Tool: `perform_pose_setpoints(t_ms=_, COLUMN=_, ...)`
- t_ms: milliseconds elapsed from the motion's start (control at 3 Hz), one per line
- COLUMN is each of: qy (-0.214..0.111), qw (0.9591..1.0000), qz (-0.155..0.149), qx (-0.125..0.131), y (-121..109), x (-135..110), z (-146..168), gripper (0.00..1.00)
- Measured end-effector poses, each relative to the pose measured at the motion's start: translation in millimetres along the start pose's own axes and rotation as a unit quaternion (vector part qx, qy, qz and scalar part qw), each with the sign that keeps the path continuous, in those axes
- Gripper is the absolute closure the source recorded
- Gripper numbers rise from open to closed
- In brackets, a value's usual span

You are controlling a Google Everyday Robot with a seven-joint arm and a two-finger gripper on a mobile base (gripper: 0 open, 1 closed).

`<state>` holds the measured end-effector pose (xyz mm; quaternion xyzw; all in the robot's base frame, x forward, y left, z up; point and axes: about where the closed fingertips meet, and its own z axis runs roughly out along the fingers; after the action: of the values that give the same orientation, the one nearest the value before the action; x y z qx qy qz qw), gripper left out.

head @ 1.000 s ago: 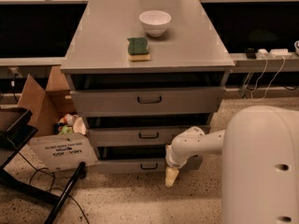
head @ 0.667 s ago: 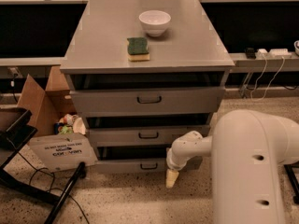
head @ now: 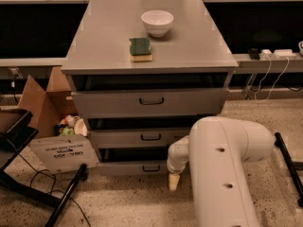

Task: Open bottom drawer

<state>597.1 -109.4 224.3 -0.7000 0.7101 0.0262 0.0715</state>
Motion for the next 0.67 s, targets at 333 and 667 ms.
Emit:
perform_pose_setpoints(t_ms=333, qy=0.034, qw=0.9992, qz=-0.015, qx=-0.011, y=-13.2, x=9.3, z=27.4, gripper=0.0)
perform_pose_setpoints(t_ms=667, qy=0.058, qw=0.9979, qz=-0.014, qx=-0.023, y=-13.5, x=19.9, z=45.2, gripper=0.14)
